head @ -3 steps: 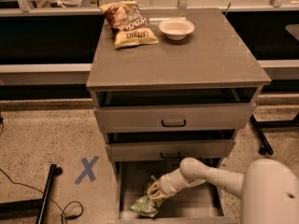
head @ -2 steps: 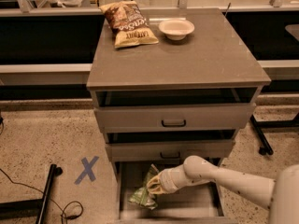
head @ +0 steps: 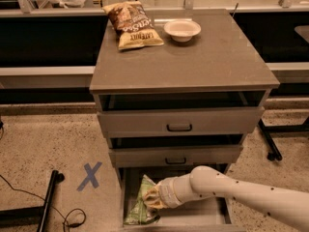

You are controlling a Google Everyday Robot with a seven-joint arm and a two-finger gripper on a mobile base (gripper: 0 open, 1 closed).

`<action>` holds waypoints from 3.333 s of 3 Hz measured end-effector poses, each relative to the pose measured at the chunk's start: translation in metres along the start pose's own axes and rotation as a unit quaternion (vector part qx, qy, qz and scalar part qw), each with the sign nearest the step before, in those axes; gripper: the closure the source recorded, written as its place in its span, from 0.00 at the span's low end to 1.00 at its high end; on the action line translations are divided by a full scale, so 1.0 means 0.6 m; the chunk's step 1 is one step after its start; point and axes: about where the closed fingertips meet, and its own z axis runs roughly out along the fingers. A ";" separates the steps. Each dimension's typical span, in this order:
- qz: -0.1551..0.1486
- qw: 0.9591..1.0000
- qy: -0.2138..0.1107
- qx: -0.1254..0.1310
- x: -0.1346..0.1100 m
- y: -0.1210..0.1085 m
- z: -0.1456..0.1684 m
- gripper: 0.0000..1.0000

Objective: Pick green jalapeno chip bag from bottom drawer and place on counter

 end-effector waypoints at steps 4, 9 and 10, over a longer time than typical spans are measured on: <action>-0.042 0.999 0.015 -0.011 -0.177 -0.104 -0.105 1.00; -0.099 0.994 0.023 0.040 -0.283 -0.417 -0.571 1.00; -0.096 0.993 0.035 0.051 -0.282 -0.465 -0.620 1.00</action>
Offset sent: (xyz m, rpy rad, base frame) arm -0.0225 0.0687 0.1544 -0.0846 -0.0417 0.0147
